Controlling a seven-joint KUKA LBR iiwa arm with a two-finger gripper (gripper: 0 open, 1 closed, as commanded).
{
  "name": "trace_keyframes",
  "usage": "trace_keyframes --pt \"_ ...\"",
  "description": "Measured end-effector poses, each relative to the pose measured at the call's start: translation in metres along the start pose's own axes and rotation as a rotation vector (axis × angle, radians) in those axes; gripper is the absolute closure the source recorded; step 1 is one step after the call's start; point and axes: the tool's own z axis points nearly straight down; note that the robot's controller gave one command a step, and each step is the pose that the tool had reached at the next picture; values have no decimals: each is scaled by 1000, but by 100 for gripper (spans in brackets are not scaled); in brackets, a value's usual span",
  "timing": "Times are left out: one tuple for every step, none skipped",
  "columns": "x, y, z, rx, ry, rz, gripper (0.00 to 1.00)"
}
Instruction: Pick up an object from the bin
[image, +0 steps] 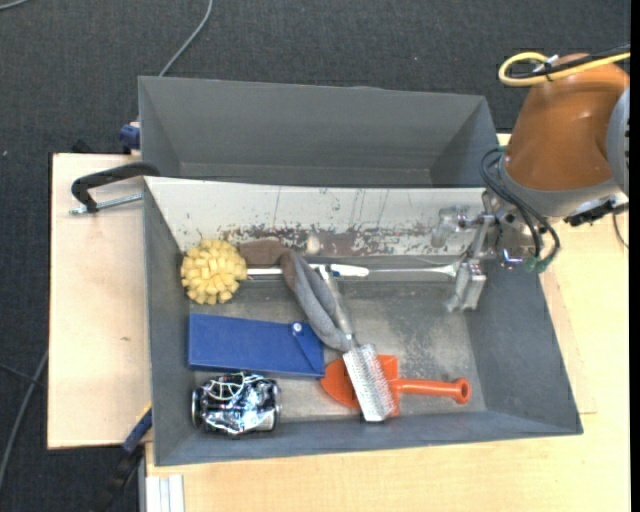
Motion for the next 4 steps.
trace_keyframes --pt "-2 0 -5 1 -9 -1 0" --pt "5 0 36 1 -11 -80 0" --pt "31 18 77 0 -10 -57 0" --pt "38 25 89 -2 -5 -56 0"
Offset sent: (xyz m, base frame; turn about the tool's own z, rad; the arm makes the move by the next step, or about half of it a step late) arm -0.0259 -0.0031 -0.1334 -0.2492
